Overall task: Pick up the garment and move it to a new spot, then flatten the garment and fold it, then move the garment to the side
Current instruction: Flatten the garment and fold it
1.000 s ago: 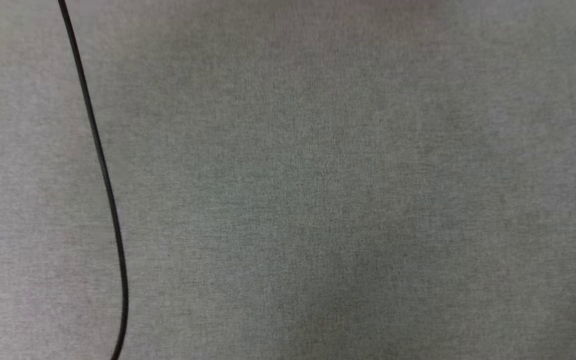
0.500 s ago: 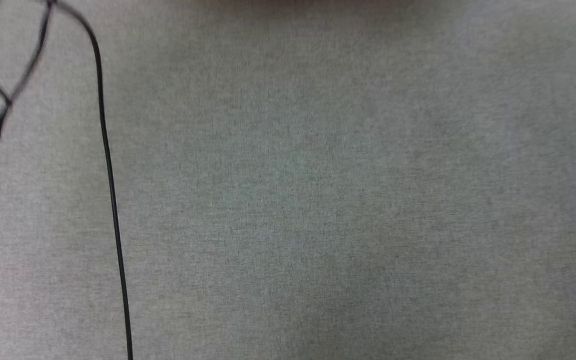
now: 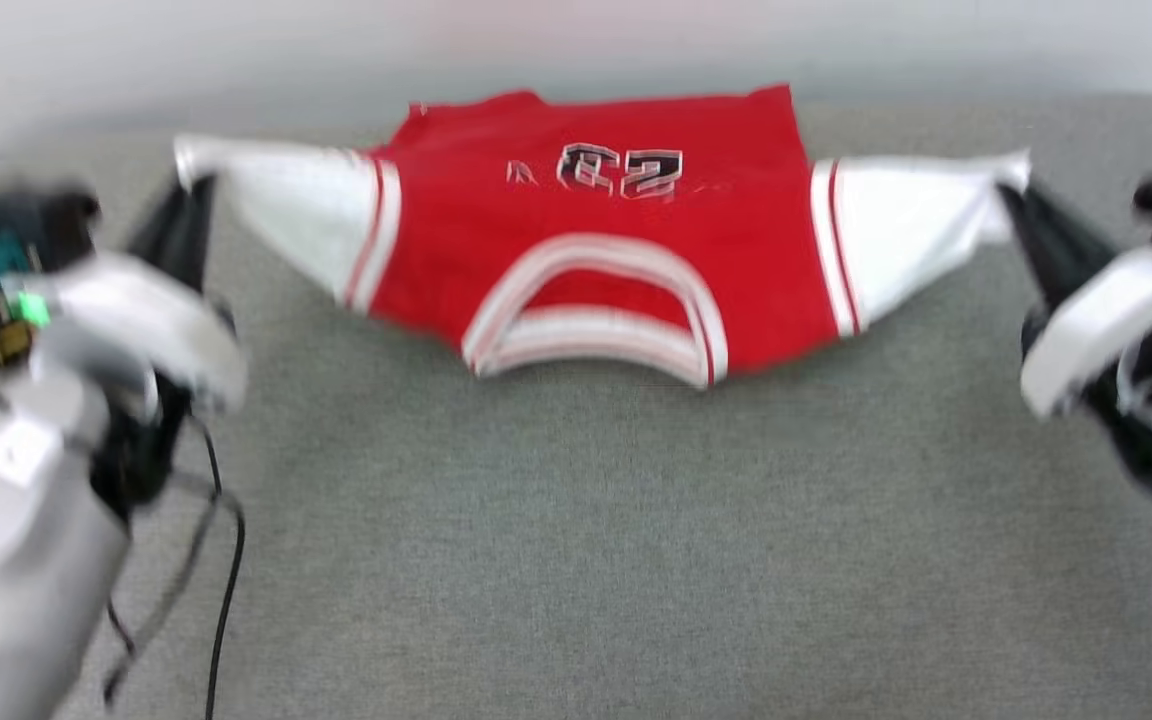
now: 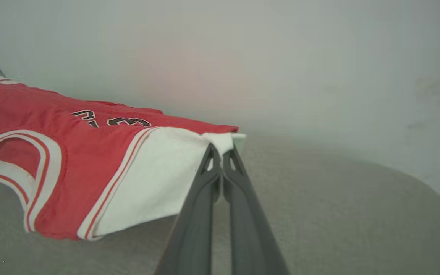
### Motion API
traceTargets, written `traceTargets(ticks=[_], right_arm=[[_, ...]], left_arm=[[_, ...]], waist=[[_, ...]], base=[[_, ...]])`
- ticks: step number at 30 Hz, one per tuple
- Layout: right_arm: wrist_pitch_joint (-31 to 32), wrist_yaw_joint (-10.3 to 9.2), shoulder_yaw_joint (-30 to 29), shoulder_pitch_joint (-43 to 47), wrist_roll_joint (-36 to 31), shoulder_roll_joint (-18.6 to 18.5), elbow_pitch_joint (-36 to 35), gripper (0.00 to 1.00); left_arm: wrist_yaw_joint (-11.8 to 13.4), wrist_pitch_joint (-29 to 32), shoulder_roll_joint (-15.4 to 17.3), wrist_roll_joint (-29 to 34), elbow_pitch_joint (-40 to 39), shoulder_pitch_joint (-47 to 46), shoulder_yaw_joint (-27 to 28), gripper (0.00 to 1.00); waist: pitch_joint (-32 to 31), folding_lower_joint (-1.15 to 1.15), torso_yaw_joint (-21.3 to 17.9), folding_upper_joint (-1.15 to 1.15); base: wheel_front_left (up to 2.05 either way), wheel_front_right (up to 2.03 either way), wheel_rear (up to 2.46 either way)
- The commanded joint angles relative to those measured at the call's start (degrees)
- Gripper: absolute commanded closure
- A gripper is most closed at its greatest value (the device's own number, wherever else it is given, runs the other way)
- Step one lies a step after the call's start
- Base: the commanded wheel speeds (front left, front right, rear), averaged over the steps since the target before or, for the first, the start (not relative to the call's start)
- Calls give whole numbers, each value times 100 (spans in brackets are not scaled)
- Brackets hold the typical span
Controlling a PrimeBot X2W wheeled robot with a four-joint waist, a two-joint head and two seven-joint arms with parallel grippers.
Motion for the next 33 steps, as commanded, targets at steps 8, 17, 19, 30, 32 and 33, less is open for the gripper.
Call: traceTargets(ticks=[8, 17, 19, 30, 32, 33], right_arm=[[40, -8, -384, 1842, 86, -19, -403, 100], [490, -8, -746, 3499, -160, -52, -1010, 100], [564, -8, -891, 3829, -168, 11, -1100, 100], [906, -9, -1662, 5304, -490, 219, -1377, 100], [985, -9, -1734, 5448, -543, 231, -1430, 100], [1011, -9, -1758, 5498, -553, 260, -1457, 100]], left_arm=[[635, 31, 348, -481, -1026, 2184, 63, 100], [1303, -24, 580, -868, -1811, 4005, 153, 100], [1389, -40, 577, -922, -1914, 4272, 139, 100], [1592, -11, 524, -1096, -2020, 4999, 11, 100], [1589, -31, 499, -1094, -2003, 5041, -5, 100], [1593, -41, 477, -1085, -1997, 5047, -18, 100]], waist=[[-862, 1, 38, 0], [-1251, 1, 53, 0], [-1280, 1, 92, 0], [-1364, 1, 197, 0], [-1359, 1, 210, 0], [-1358, 1, 214, 0]], base=[[0, 0, 0], [0, 0, 0], [0, 0, 0], [0, 0, 0], [0, 0, 0], [0, 0, 0]])
